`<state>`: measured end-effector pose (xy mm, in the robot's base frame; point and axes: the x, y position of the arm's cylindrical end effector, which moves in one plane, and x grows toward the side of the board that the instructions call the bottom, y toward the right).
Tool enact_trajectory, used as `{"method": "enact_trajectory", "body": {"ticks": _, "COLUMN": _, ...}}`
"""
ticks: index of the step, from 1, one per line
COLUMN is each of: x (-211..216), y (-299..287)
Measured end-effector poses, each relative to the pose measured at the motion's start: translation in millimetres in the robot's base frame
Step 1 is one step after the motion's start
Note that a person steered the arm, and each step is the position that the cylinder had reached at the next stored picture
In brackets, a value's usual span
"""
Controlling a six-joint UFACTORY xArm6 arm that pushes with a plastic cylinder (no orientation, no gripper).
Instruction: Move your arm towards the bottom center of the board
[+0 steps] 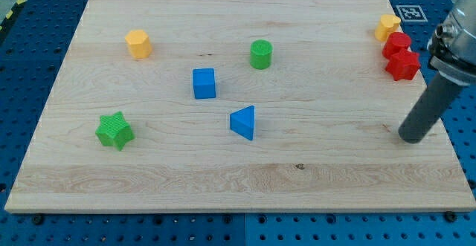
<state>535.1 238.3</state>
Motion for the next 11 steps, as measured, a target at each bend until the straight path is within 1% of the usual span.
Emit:
{"method": "enact_trajectory", "body": {"ticks": 2, "x": 27.4, "y": -2.2}}
{"method": "enact_trajectory", "body": {"ticks": 4, "x": 31.4, "y": -43.9}}
{"method": "enact_trajectory", "body": {"ticks": 6, "x": 34.9, "y": -49.1}}
{"method": "enact_trajectory", "body": {"ticks": 7, "x": 48.4, "y": -57.4}}
{"method": "enact_trajectory", "body": {"ticks": 11, "x": 55.7, "y": -140.6}}
